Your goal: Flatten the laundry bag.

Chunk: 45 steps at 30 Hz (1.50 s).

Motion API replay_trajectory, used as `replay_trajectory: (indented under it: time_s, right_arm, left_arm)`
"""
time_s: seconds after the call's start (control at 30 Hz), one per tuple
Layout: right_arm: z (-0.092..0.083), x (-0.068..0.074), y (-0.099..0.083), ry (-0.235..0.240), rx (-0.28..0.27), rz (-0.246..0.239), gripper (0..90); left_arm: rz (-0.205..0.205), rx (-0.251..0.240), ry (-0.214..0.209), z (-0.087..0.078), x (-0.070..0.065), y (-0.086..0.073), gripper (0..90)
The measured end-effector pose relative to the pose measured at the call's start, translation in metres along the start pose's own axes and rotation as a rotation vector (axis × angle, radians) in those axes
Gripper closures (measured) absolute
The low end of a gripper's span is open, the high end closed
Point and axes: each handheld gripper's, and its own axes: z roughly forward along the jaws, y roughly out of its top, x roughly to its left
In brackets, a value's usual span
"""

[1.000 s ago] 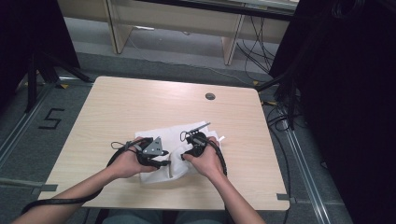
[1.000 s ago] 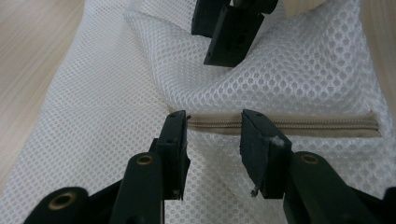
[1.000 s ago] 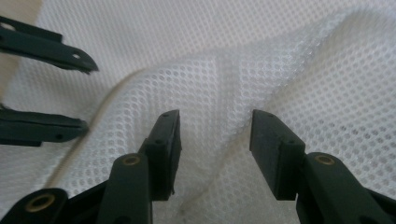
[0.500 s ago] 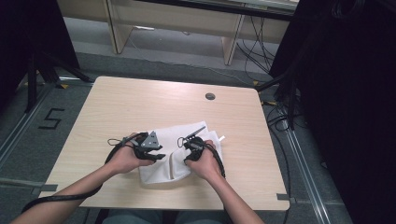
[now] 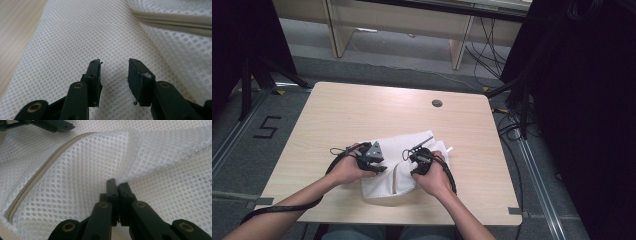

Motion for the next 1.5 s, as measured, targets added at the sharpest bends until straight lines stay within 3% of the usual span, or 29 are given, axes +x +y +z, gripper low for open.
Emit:
replay_trajectory:
  time_s: [0.1, 0.17, 0.2, 0.27, 0.3, 0.33, 0.37, 0.47, 0.5, 0.63, 0.67, 0.73, 0.93, 1.07, 1.13, 1.17, 1.23, 1.27, 1.3, 1.4, 1.47, 1.5]
  right_arm:
    - [-0.012, 0.004, -0.004, -0.001, -0.002, -0.001, 89.9]
    - [-0.018, 0.006, -0.008, 0.002, -0.011, -0.012, 89.9]
    - [-0.021, 0.007, -0.01, -0.005, -0.014, -0.021, 89.8]
    - [-0.027, 0.011, -0.015, -0.001, -0.012, -0.024, 89.8]
    - [-0.03, 0.013, -0.017, -0.002, -0.003, -0.011, 89.8]
    - [-0.032, 0.013, -0.02, 0.001, -0.007, -0.027, 89.8]
    - [-0.033, 0.015, -0.023, 0.004, -0.004, -0.021, 89.8]
    - [-0.037, 0.017, -0.028, 0.007, -0.004, -0.036, 89.7]
    - [-0.04, 0.021, -0.034, 0.011, 0.014, -0.019, 89.7]
    - [-0.042, 0.024, -0.041, 0.015, 0.016, -0.045, 89.6]
    - [-0.044, 0.029, -0.045, 0.024, 0.042, -0.022, 89.6]
    - [-0.045, 0.031, -0.049, 0.027, 0.035, -0.05, 89.5]
    - [-0.048, 0.041, -0.057, 0.042, 0.057, -0.049, 89.3]
    - [-0.048, 0.047, -0.061, 0.053, 0.059, -0.073, 89.2]
    - [-0.049, 0.051, -0.062, 0.064, 0.066, -0.079, 89.1]
    - [-0.049, 0.053, -0.063, 0.062, 0.069, -0.068, 89.1]
    - [-0.048, 0.056, -0.065, 0.071, 0.07, -0.077, 89.1]
    - [-0.049, 0.058, -0.066, 0.077, 0.083, -0.053, 89.0]
    - [-0.048, 0.058, -0.066, 0.078, 0.073, -0.075, 89.0]
    - [-0.049, 0.061, -0.068, 0.085, 0.08, -0.074, 88.8]
    - [-0.048, 0.062, -0.068, 0.09, 0.078, -0.093, 88.7]
    - [-0.048, 0.065, -0.069, 0.089, 0.08, -0.073, 88.6]
  left_arm:
    - [-0.031, 0.0, -0.009, 0.0, 0.0, 0.0, 62.9]
    - [-0.01, 0.016, -0.017, 0.0, 0.003, 0.0, 63.0]
    - [-0.038, 0.0, -0.012, 0.001, 0.001, 0.0, 63.1]
    - [-0.035, -0.001, -0.005, 0.002, 0.002, 0.001, 63.2]
    - [0.001, 0.027, -0.011, 0.001, 0.004, 0.002, 63.4]
    - [0.009, 0.03, -0.007, 0.001, 0.005, 0.002, 63.4]
    - [-0.031, 0.002, -0.001, 0.003, 0.002, 0.002, 63.5]
    - [-0.026, 0.008, 0.002, 0.004, 0.003, 0.004, 64.2]
    - [-0.028, 0.011, 0.005, 0.005, 0.004, 0.005, 64.5]
    - [0.0, 0.021, 0.022, 0.007, 0.005, 0.008, 65.3]
    - [-0.003, 0.02, 0.026, 0.008, 0.005, 0.009, 65.5]
    - [-0.005, 0.022, 0.03, 0.009, 0.005, 0.011, 65.6]
    - [-0.018, 0.025, 0.037, 0.012, 0.009, 0.014, 65.6]
    - [0.004, 0.035, 0.05, 0.013, 0.013, 0.016, 65.6]
    - [-0.01, 0.037, 0.052, 0.014, 0.014, 0.017, 65.7]
    - [0.008, 0.038, 0.061, 0.014, 0.015, 0.018, 65.8]
    - [-0.003, 0.038, 0.067, 0.015, 0.016, 0.018, 65.8]
    - [-0.008, 0.037, 0.069, 0.016, 0.016, 0.019, 65.9]
    - [0.01, 0.04, 0.076, 0.016, 0.018, 0.019, 65.9]
    - [-0.014, 0.039, 0.078, 0.018, 0.02, 0.02, 66.1]
    - [-0.001, 0.042, 0.092, 0.018, 0.023, 0.021, 66.1]
    - [-0.013, 0.044, 0.09, 0.019, 0.024, 0.021, 66.1]
